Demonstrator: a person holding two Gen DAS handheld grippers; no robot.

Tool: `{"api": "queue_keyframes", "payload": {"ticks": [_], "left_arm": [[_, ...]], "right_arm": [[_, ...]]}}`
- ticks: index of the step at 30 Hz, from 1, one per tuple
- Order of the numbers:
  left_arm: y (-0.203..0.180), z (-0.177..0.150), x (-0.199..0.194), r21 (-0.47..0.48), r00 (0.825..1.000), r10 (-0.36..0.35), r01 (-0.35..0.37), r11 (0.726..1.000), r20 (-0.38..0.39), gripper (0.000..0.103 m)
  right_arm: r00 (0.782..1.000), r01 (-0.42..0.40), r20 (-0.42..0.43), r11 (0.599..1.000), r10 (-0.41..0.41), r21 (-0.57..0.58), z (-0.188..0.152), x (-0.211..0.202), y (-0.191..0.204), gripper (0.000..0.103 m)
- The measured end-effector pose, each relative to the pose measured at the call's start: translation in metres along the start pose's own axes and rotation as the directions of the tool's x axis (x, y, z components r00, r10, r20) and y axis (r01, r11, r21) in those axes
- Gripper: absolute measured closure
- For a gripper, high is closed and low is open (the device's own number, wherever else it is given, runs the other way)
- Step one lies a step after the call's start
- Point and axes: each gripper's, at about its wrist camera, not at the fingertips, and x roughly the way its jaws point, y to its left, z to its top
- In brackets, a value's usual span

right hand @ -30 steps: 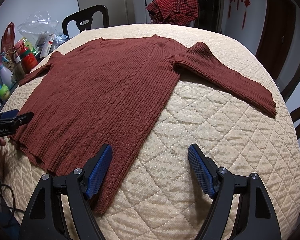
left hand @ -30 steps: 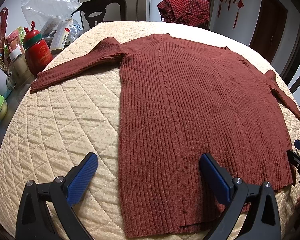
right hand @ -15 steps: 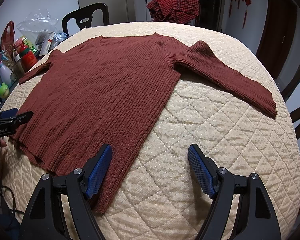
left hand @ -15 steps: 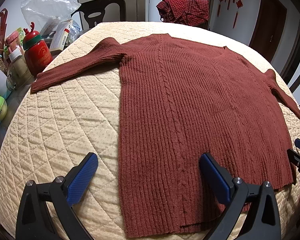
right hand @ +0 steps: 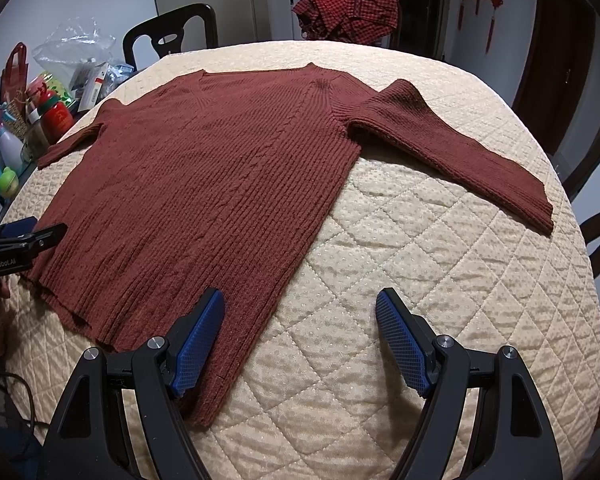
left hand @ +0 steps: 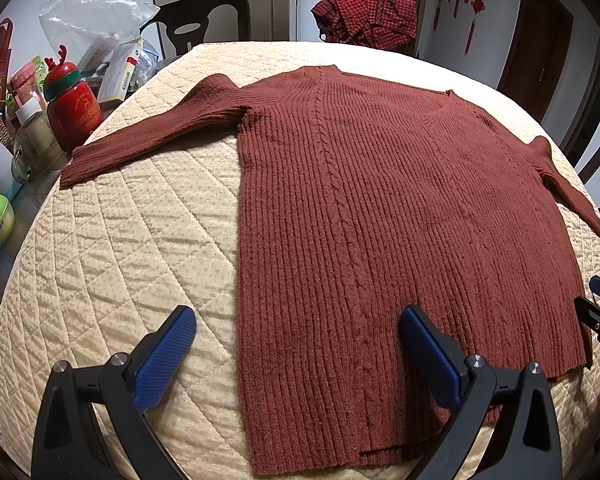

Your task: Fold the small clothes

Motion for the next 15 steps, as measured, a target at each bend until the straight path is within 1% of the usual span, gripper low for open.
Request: {"api": "queue_keyframes", "payload": {"ticks": [6, 15], "left_arm": [[0.0002, 0.0025, -0.0015, 0.003, 1.0, 0.001, -0.001, 1.0, -0.001, 0.0], [0.0042, 0.0082, -0.0033, -0.01, 1.0, -0.006, 0.006, 1.0, 0.013, 0.0]], "right_arm": [[1.0, 0.007, 0.002, 1.0, -0.007, 0.0, 0.0025, -0.004, 0.0012, 0.025], [1.0, -0.014, 0.025, 1.0, 0.014, 0.006, 0.0102, -0.0093, 0.0019, 0.025]]}}
